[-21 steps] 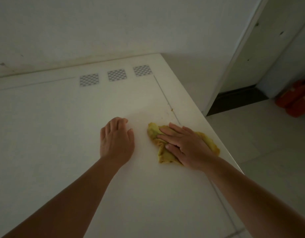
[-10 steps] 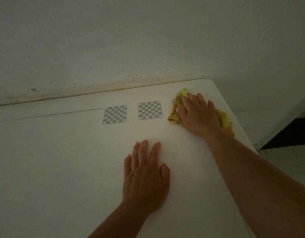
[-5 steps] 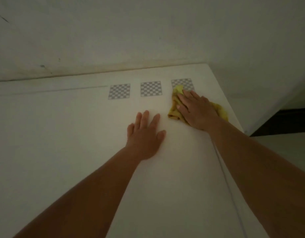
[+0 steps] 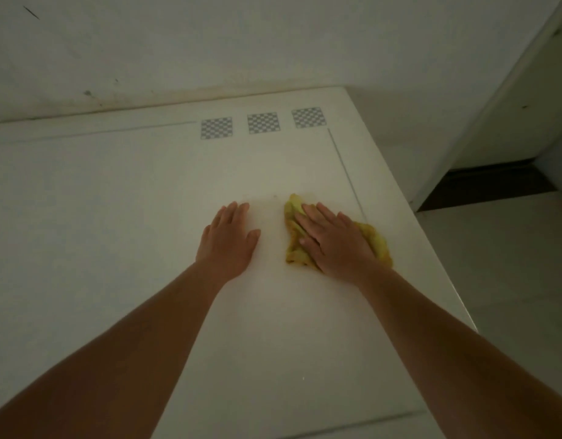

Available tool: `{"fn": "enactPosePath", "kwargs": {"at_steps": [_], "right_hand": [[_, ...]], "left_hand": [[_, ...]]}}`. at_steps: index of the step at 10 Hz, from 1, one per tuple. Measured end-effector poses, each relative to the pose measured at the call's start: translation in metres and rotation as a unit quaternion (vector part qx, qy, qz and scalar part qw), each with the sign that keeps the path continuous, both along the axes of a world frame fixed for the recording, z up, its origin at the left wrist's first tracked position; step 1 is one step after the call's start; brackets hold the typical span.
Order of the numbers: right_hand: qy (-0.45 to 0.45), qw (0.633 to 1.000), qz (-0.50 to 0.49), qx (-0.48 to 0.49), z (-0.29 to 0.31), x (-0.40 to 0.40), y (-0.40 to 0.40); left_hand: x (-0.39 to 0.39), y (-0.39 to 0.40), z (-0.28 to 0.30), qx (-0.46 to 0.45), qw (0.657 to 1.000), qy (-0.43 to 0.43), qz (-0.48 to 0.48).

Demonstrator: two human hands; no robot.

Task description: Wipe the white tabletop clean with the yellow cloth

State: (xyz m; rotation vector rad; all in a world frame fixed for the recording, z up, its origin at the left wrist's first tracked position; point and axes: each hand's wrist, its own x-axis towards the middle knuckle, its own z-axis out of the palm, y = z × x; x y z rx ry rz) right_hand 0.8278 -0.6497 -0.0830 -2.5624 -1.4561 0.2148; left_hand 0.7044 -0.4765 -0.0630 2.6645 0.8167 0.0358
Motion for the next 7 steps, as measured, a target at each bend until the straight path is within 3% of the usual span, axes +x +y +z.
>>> {"fn": "enactPosePath", "kwargs": {"at_steps": [4,6,7], "right_hand": [[0.029,0.999,0.029,-0.009,0.009,-0.177,-0.05],[0.096,0.995,-0.012,-0.035,0.03,-0.208,-0.058],[0.106,0.992,-0.071,-0.002,0.065,-0.217,-0.061]], "left_hand": [[-0.137,-0.056,0.014,-0.05,0.995,0.018,-0.085],[-0.184,-0.069,0.031,-0.063,0.995,0.023,-0.077],[-0.198,-0.066,0.059,-0.065,0.996,0.0,-0.058]]}}
